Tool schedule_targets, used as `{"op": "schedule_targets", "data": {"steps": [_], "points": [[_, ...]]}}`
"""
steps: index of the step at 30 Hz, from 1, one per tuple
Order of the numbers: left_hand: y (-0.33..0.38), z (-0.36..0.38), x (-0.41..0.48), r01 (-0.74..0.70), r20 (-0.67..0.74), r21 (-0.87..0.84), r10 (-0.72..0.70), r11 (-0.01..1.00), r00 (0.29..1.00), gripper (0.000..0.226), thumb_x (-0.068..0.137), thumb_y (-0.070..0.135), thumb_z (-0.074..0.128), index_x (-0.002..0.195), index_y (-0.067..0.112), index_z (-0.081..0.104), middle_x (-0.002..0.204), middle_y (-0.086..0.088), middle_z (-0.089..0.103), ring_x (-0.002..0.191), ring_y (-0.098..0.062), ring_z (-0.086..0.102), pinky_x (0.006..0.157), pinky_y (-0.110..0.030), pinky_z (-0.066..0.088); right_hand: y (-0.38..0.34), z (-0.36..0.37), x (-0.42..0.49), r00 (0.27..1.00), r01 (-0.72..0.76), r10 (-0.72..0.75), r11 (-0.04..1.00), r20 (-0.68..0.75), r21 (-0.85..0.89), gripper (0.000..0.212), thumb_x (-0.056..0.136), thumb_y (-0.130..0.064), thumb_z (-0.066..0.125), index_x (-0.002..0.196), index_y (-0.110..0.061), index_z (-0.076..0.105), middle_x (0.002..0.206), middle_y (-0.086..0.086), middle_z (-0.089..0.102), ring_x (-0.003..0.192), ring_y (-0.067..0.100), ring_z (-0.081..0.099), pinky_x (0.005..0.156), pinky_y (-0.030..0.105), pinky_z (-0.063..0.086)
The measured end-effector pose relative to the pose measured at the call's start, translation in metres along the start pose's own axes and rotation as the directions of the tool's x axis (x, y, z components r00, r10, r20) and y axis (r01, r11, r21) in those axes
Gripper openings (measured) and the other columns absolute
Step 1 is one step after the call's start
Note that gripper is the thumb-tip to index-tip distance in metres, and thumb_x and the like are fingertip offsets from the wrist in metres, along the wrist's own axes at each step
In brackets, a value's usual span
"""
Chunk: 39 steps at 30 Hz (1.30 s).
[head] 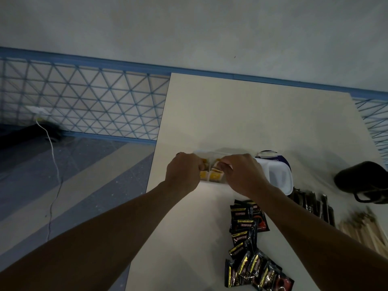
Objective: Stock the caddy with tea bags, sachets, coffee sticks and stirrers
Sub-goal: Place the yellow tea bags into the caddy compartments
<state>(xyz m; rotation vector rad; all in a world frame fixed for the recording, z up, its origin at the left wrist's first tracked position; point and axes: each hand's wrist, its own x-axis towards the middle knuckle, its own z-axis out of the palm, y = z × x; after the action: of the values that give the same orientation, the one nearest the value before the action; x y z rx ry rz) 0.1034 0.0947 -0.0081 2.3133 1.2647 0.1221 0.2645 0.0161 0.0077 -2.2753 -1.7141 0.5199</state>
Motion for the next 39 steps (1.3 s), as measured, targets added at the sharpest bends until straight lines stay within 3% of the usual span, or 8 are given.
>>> {"op": "schedule_targets", "data": {"steps": [4, 7, 10, 14, 20, 27, 35, 39], "points": [[0.001, -0.001, 0.000, -0.027, 0.011, 0.027, 0.027, 0.999, 1.000, 0.021, 0.089, 0.017, 0.062, 0.103, 0.026, 0.075, 0.097, -0.005, 0.070, 0.087, -0.024, 0.063, 0.074, -0.034, 0.056, -0.001, -0.010, 0.005, 0.982, 0.081, -0.066, 0.993, -0.175, 0.083, 0.021, 0.093, -0.017, 0.057, 0.084, -0.015, 0.076, 0.078, -0.001, 0.075, 0.066, 0.019, 0.066, 0.063, 0.036, 0.056], [0.002, -0.003, 0.002, -0.025, 0.007, 0.058, 0.024, 0.998, 1.000, 0.020, 0.085, 0.012, 0.062, 0.089, 0.024, 0.077, 0.084, -0.003, 0.070, 0.081, -0.023, 0.063, 0.069, -0.034, 0.056, -0.014, -0.021, 0.008, 0.955, 0.148, -0.094, 0.973, -0.281, 0.177, 0.018, 0.091, -0.009, 0.063, 0.085, -0.015, 0.078, 0.078, -0.006, 0.076, 0.062, 0.009, 0.065, 0.064, 0.026, 0.054], [0.001, -0.005, 0.004, -0.020, -0.013, 0.062, 0.021, 0.998, 1.000, 0.021, 0.087, 0.012, 0.057, 0.089, 0.023, 0.076, 0.083, -0.002, 0.066, 0.081, -0.023, 0.060, 0.062, -0.029, 0.046, -0.024, -0.025, 0.008, 0.985, 0.115, -0.081, 0.968, -0.155, 0.224, 0.015, 0.092, -0.015, 0.066, 0.086, -0.020, 0.079, 0.077, -0.013, 0.074, 0.063, -0.001, 0.059, 0.064, 0.009, 0.043], [-0.004, -0.012, 0.006, -0.052, -0.005, 0.048, 0.053, 0.998, 0.999, 0.023, 0.089, 0.012, 0.056, 0.092, 0.026, 0.075, 0.086, 0.001, 0.064, 0.084, -0.019, 0.051, 0.065, -0.026, 0.035, -0.027, -0.018, 0.006, 0.996, 0.085, -0.091, 0.971, 0.018, 0.223, 0.015, 0.093, -0.022, 0.066, 0.086, -0.020, 0.079, 0.061, -0.018, 0.059, 0.056, -0.004, 0.051, 0.057, 0.011, 0.034], [-0.013, -0.012, 0.010, -0.094, 0.042, -0.051, 0.096, 0.994, 0.994, 0.025, 0.088, 0.016, 0.059, 0.100, 0.030, 0.076, 0.090, -0.005, 0.072, 0.082, -0.029, 0.065, 0.066, -0.032, 0.050, -0.024, 0.007, 0.005, 0.993, 0.100, -0.109, 0.976, 0.037, 0.192, 0.011, 0.089, -0.032, 0.067, 0.091, -0.032, 0.078, 0.065, -0.005, 0.068, 0.063, 0.014, 0.058, 0.062, 0.033, 0.049], [-0.021, -0.014, 0.009, -0.084, -0.067, -0.270, 0.068, 0.959, 0.995, 0.018, 0.086, 0.015, 0.068, 0.097, 0.026, 0.077, 0.092, 0.003, 0.076, 0.086, -0.016, 0.070, 0.080, -0.035, 0.057, -0.030, 0.015, 0.008, 0.996, 0.082, -0.085, 0.984, 0.014, 0.158, 0.017, 0.092, -0.037, 0.064, 0.104, -0.039, 0.075, 0.083, -0.005, 0.074, 0.078, 0.016, 0.065, 0.070, 0.032, 0.051], [-0.026, -0.018, 0.008, -0.086, -0.203, -0.286, 0.027, 0.954, 0.979, 0.016, 0.087, 0.011, 0.069, 0.100, 0.017, 0.075, 0.091, 0.004, 0.075, 0.086, -0.011, 0.069, 0.079, -0.032, 0.057, -0.035, 0.018, 0.007, 0.986, 0.076, -0.076, 0.997, 0.145, 0.008, 0.026, 0.096, -0.042, 0.058, 0.119, -0.041, 0.070, 0.109, -0.005, 0.074, 0.104, 0.022, 0.064, 0.086, 0.036, 0.052], [-0.028, -0.018, 0.004, -0.083, -0.200, -0.295, 0.024, 0.952, 0.980, 0.016, 0.086, 0.010, 0.070, 0.100, 0.017, 0.075, 0.091, 0.004, 0.075, 0.085, -0.010, 0.069, 0.080, -0.032, 0.057, -0.037, 0.015, 0.005, 0.992, 0.064, -0.066, 0.998, 0.110, 0.021, 0.022, 0.094, -0.045, 0.058, 0.107, -0.038, 0.074, 0.097, -0.009, 0.075, 0.093, 0.018, 0.066, 0.076, 0.031, 0.050]]}}
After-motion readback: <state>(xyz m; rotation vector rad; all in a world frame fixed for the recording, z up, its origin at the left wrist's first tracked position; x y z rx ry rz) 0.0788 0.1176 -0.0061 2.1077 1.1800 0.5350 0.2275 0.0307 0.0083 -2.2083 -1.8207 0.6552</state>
